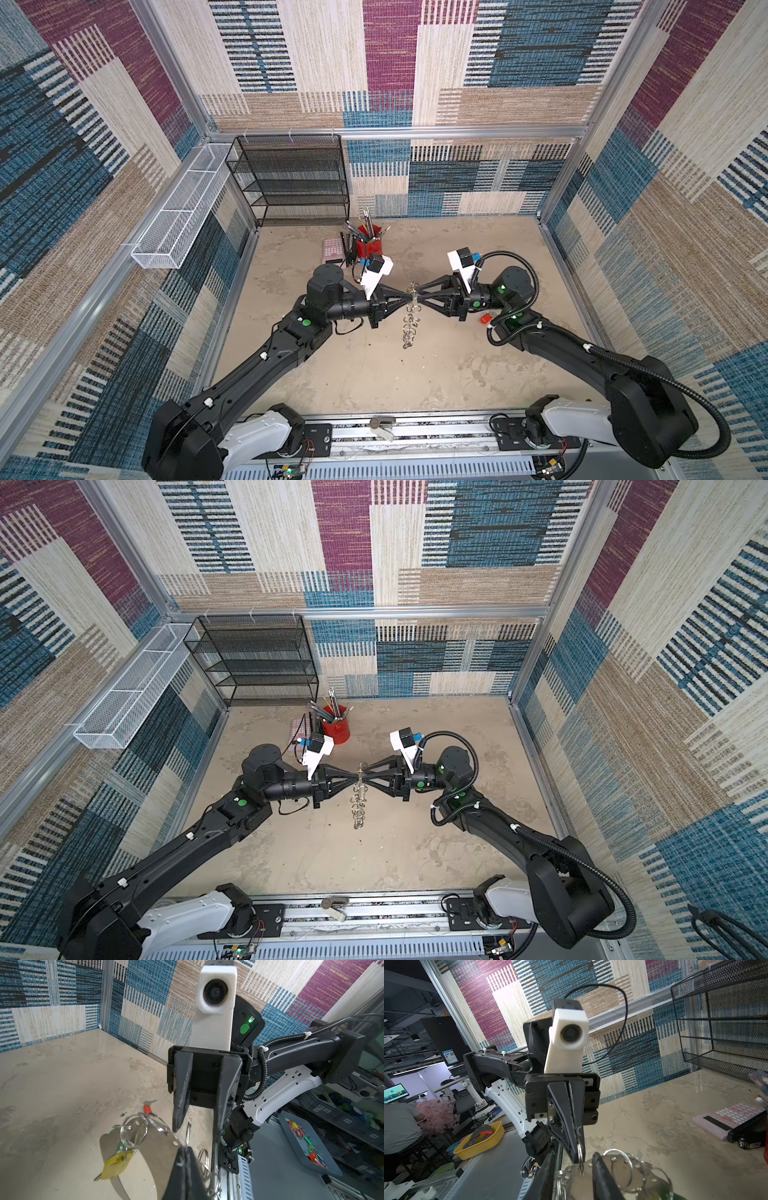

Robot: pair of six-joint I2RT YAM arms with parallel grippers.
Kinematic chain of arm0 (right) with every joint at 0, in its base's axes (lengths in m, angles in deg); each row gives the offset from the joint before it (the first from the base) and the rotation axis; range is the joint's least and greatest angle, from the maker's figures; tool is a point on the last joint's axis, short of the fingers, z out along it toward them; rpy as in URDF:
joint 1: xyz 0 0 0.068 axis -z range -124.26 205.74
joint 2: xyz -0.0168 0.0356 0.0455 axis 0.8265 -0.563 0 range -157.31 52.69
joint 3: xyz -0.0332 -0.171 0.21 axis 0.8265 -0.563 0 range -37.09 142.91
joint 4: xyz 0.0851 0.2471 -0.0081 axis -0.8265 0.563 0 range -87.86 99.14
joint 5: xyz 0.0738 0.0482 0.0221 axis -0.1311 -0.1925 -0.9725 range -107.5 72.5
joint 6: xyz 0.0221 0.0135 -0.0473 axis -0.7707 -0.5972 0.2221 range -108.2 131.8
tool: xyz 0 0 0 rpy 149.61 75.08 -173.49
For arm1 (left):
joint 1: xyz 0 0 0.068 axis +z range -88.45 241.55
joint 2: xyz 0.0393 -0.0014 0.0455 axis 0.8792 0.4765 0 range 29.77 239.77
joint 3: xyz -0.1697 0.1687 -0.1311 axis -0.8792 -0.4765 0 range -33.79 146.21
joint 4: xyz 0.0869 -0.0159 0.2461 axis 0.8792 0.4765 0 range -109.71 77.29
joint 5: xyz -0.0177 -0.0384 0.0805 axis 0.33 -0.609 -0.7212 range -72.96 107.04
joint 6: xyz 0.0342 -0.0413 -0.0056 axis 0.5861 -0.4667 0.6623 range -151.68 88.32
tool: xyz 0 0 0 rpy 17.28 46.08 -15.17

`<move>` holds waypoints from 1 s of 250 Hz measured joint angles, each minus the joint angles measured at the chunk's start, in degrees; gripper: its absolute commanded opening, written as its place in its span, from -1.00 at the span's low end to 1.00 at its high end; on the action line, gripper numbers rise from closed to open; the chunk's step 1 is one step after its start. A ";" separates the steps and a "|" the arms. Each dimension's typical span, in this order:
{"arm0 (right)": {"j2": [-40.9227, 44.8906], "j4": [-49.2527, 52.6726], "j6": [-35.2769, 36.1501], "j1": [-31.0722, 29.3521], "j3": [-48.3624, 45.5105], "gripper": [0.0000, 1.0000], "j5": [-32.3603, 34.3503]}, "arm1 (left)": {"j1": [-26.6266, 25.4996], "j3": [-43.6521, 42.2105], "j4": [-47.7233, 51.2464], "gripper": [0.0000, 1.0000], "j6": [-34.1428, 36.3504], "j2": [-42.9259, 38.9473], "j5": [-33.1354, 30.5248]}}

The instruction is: Put the keys on the keyring

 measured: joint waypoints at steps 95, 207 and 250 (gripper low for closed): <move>2.47 -7.56 -6.05 3.34 -4.09 0.00 -0.72 | -0.76 9.79 19.65 -1.00 9.77 -0.24 -0.07; 4.02 -4.04 -2.43 1.42 -4.07 0.03 -1.07 | -1.14 27.54 45.86 -1.00 22.77 7.28 -0.13; 3.52 -2.89 -0.87 0.44 -3.85 0.04 -1.09 | -1.79 34.53 54.27 -1.00 27.23 11.32 -1.14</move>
